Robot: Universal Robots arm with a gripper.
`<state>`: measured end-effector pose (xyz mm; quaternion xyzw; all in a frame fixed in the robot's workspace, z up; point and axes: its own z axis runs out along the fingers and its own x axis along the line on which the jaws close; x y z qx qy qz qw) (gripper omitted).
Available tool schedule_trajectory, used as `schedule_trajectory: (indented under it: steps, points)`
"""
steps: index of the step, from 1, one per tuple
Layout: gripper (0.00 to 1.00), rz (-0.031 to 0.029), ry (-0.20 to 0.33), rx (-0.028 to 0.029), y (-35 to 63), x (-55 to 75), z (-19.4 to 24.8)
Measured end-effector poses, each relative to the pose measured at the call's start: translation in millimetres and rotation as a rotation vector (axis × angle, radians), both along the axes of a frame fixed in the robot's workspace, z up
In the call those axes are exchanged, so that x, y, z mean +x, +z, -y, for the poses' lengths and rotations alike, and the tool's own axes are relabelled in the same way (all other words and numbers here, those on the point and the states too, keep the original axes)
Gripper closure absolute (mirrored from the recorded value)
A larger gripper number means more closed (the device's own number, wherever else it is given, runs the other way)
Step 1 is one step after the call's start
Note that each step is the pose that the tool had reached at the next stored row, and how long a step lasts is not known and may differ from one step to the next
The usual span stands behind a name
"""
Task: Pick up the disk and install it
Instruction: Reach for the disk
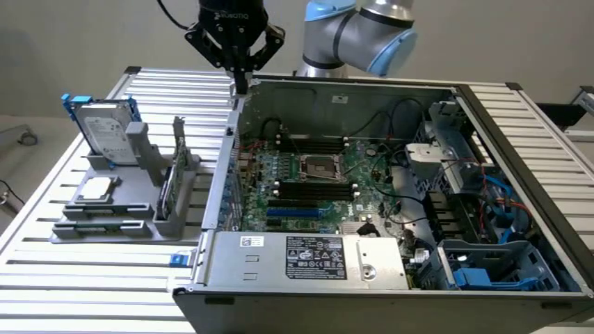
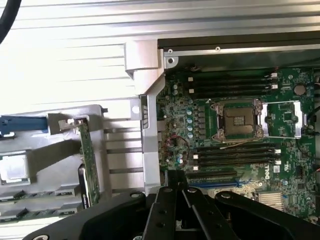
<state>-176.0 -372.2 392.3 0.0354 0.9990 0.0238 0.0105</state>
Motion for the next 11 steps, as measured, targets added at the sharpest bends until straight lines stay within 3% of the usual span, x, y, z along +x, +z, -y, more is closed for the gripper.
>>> schedule_trajectory:
  steps: [6, 11]
  points:
    - [0.89, 0.0000, 0.000, -0.0009, -0.2, -26.9, -12.8]
    - [0.89, -0.0004, 0.000, -0.0010, -0.6, -49.8, -17.8]
